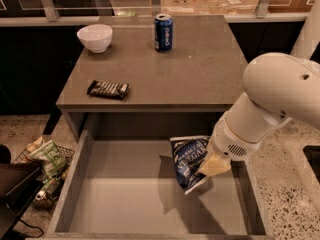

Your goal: Place blue chip bag into top drawer

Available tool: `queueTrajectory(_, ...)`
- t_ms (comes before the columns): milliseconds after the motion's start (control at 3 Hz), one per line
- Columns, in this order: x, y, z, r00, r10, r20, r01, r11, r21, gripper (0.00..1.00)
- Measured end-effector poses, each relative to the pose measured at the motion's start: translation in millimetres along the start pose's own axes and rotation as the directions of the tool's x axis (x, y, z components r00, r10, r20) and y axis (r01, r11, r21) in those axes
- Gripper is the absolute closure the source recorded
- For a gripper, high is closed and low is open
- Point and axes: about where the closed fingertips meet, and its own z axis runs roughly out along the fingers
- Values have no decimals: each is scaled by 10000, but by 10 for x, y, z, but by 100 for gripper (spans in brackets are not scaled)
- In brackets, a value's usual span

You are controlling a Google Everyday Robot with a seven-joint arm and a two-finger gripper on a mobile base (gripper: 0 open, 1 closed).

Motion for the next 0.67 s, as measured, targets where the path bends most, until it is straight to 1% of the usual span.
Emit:
queueTrajectory(333,-4,7,1,10000,-18,-14,18,10000,1,13)
queueTrajectory(667,-9,13,2,10000,-36,-28,36,10000,2,0)
